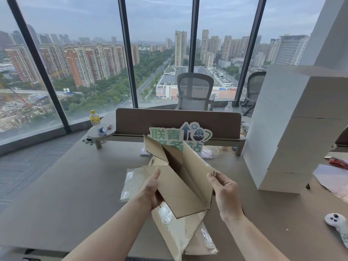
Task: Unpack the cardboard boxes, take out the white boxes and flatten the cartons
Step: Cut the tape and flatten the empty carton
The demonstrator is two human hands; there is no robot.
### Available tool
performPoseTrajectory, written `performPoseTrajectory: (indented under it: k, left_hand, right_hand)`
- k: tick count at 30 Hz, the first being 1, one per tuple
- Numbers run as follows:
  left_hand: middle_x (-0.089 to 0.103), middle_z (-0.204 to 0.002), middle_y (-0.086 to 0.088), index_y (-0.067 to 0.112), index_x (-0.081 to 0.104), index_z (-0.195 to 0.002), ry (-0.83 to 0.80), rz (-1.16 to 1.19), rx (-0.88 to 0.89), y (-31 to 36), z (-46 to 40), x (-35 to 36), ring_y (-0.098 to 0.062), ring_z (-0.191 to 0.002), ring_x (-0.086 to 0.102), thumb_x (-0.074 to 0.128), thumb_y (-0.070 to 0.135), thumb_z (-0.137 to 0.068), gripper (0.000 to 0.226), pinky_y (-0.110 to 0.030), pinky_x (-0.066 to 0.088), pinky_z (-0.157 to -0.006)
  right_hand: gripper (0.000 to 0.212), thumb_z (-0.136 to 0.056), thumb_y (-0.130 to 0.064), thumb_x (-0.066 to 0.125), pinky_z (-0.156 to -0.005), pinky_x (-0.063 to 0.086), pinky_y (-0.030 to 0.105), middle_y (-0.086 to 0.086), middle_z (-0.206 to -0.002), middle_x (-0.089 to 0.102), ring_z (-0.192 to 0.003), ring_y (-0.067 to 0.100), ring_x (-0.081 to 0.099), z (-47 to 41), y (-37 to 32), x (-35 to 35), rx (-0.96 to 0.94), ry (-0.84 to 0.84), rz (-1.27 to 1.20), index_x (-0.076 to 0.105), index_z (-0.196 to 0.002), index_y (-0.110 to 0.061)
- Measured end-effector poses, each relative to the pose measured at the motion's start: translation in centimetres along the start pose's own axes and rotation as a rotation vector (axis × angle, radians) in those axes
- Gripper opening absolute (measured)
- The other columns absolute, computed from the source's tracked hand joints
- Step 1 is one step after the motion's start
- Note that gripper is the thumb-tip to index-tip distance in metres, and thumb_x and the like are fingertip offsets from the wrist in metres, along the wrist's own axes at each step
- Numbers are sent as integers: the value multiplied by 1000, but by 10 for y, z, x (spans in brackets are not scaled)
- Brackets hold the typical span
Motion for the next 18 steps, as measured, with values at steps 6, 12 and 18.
performPoseTrajectory:
  k: [6,12,18]
  left_hand:
    - [72,-110,-20,1,66,-118,-52,-184,-16,16,4,23,-32,-102,70,59,81,-68,94,-43,58,-84]
    - [71,-98,-21,-3,62,-113,-87,-243,-31,20,0,23,-35,-83,71,73,25,-83,42,-40,60,-67]
    - [65,-104,-26,-9,59,-116,-10,-277,47,40,2,8,-37,-91,64,49,-5,-81,36,-46,55,-85]
  right_hand:
    - [28,-90,-17,71,-93,54,27,-17,-100,75,-98,0,69,15,-6,33,-129,-277,345,72,-111,-37]
    - [30,-84,-49,66,-88,51,27,-28,-89,70,-96,0,62,17,-7,45,-335,-402,665,57,-105,-69]
    - [74,-73,-80,57,-108,42,27,-19,-127,59,-119,-2,54,15,-2,35,-181,-534,528,49,-138,-45]
Point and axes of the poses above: each hand's wrist, its own z-axis away from the middle knuckle, its own x-axis out of the palm, y = z × x, the point moved 5 cm from there along -z, towards the middle knuckle
